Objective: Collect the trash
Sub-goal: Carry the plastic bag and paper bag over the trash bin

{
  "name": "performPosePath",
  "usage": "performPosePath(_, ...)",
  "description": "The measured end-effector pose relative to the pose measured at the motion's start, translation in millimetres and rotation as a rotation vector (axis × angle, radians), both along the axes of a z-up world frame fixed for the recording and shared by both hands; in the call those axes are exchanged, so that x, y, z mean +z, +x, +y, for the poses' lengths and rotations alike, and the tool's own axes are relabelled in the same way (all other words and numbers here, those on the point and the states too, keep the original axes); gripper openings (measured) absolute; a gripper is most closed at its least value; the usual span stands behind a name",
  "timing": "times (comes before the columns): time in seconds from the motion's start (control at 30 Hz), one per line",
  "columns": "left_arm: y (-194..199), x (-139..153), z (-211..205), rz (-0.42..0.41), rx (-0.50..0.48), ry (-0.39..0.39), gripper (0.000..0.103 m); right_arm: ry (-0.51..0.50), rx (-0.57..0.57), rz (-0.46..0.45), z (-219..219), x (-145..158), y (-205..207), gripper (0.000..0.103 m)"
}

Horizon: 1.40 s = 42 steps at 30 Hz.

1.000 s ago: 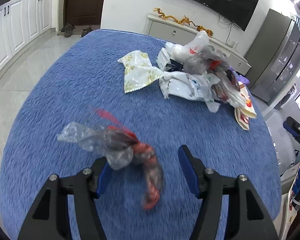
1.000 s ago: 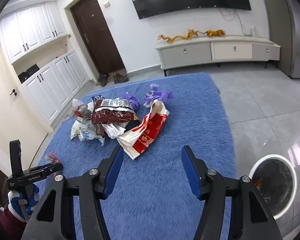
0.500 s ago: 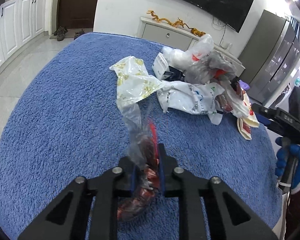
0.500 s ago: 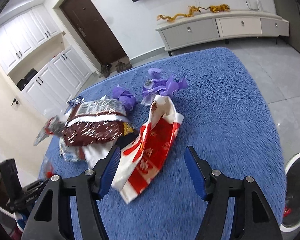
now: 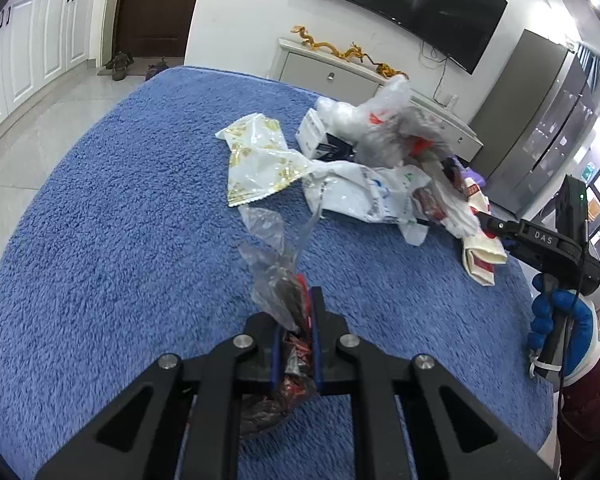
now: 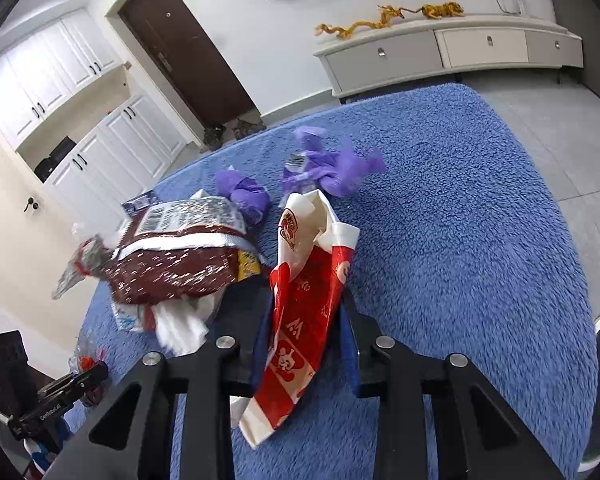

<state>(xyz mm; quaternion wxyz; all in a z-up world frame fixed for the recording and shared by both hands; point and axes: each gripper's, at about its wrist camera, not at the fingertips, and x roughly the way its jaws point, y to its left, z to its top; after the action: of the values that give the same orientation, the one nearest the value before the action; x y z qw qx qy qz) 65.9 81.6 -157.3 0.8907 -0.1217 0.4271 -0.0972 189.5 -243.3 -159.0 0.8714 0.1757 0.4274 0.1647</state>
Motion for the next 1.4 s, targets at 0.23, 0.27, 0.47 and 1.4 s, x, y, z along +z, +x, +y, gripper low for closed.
performPosePath(0.23,-29,28,-8,-0.066,-0.036,0.008,0.010,-0.007,0.005,-0.065,-9,27,-45,0.026)
performPosePath(0.27,-31,31,-11,-0.072,-0.040,0.009,0.010,-0.006,0.003,-0.076,-11,31,-52,0.026)
performPosePath(0.47,-53,59,-29,-0.137,-0.096,0.021,0.010,-0.018,-0.009,-0.155,-23,66,-103,0.026)
performPosePath(1.4,26,76,-398,-0.034,-0.713,0.042,0.010,-0.232,-0.562,-0.080,-280,18,-211,0.027)
